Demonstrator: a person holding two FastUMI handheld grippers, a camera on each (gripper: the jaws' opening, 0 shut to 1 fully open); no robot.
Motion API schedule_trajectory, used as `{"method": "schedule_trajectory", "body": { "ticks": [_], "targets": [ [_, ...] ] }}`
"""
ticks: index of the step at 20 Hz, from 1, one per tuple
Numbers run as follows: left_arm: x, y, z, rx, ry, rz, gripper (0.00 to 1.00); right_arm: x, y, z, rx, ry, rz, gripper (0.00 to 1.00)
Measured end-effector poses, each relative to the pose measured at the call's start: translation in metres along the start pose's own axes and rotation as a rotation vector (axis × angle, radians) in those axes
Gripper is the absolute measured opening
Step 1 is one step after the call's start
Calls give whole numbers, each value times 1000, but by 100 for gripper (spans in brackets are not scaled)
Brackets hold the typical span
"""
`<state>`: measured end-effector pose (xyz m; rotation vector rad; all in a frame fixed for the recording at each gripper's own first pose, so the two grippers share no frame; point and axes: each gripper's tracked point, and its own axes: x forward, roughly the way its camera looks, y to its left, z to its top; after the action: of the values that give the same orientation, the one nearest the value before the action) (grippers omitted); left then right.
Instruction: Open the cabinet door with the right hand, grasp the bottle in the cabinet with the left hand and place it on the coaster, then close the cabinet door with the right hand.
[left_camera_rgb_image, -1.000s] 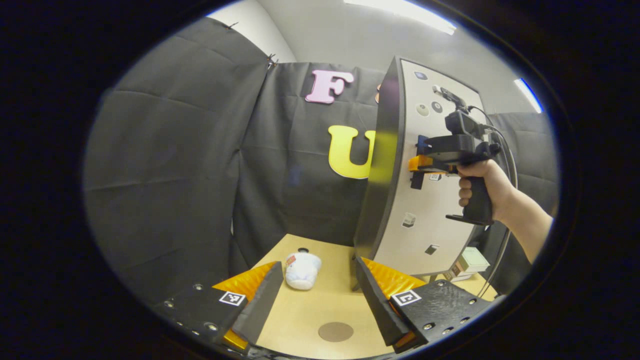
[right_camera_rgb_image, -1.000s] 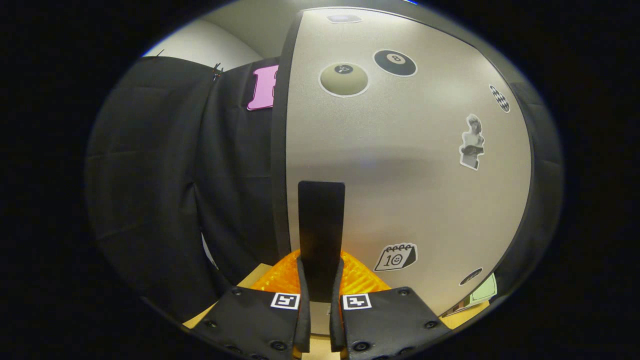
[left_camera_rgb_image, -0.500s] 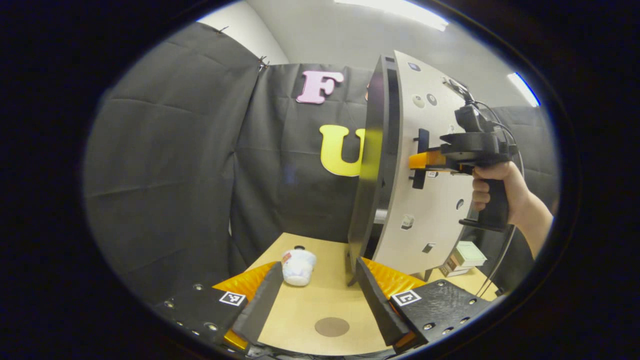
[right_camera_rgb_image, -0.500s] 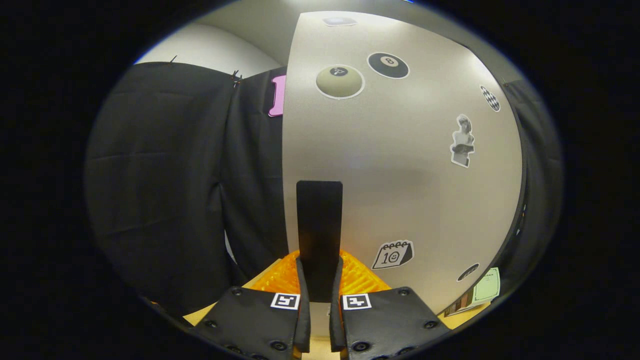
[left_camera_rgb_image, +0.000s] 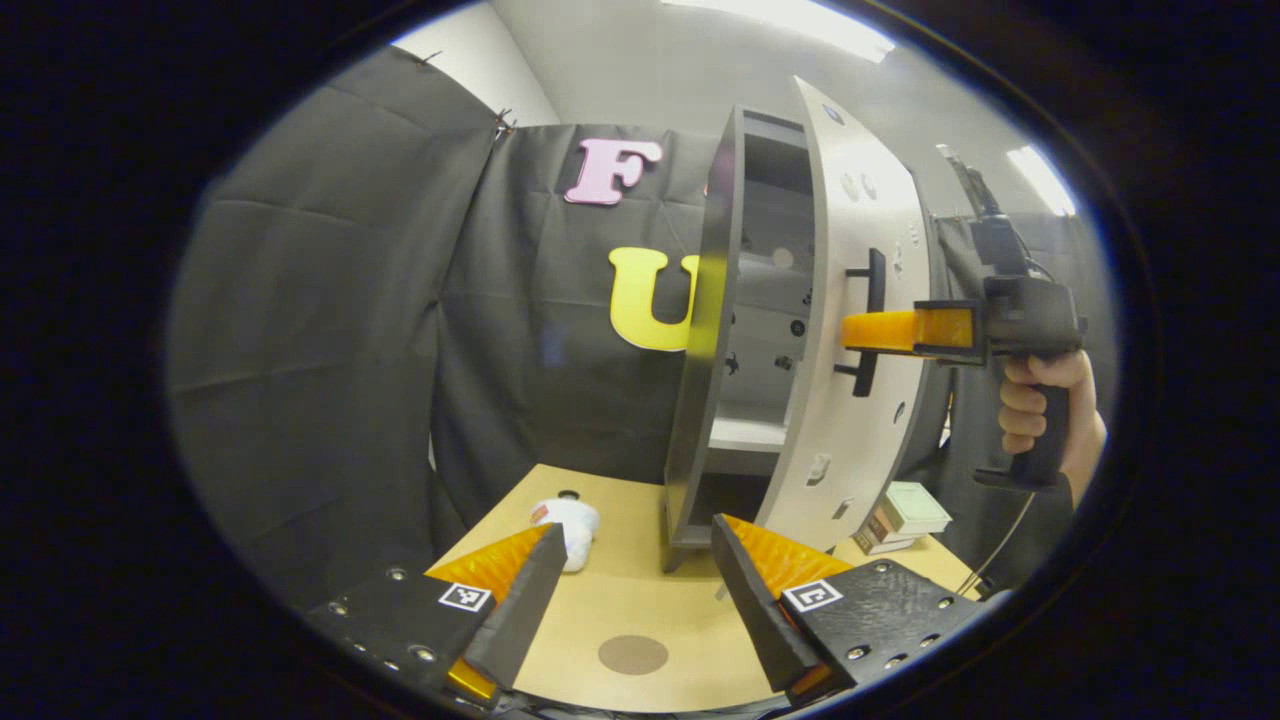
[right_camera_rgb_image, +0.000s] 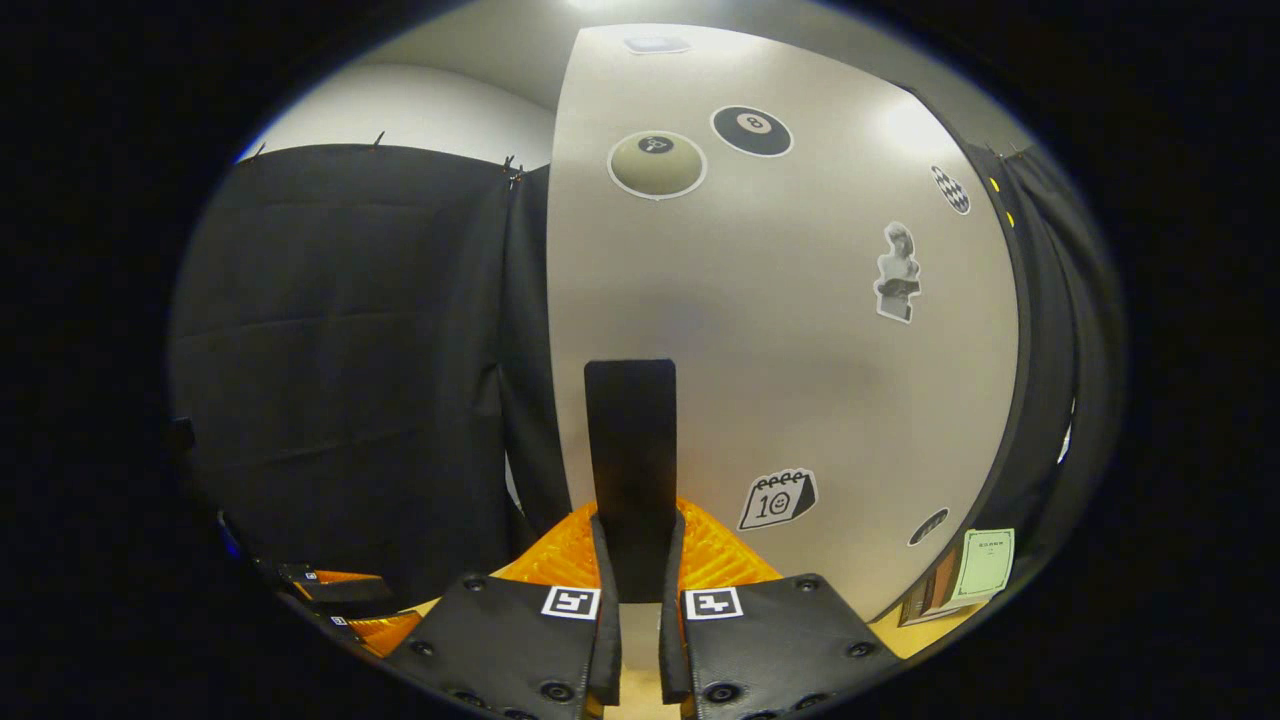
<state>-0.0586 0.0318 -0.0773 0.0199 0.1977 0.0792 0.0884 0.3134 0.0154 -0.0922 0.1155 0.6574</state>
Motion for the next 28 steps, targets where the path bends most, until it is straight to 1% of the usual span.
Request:
{"method": "schedule_trajectory", "body": {
  "ticks": [5,11,15,17,21,22,24,28],
  "targets": [
    [5,-14,2,28,3,-24,88,1,-7,6,-3,20,23,17],
    [11,-28,0,36,16,-47,88,-8,-14,2,12,22,51,17],
    [19,-35,-6,63,34,-56,89,-16,-21,1,30,-7,54,17],
    [23,-45,-10,59,45,-75,88,-18,-25,2,37,-6,52,16],
    [36,-64,-12,61,53,-130,89,-26,-31,1,30,-13,26,17],
    [41,-70,-12,66,55,-145,89,-28,-34,1,36,-15,13,15],
    [53,-89,-12,72,60,-176,89,-33,-38,0,50,-21,-19,17],
    [58,-119,-19,79,67,-243,89,-47,-51,0,60,-33,-108,17]
  ]
}}
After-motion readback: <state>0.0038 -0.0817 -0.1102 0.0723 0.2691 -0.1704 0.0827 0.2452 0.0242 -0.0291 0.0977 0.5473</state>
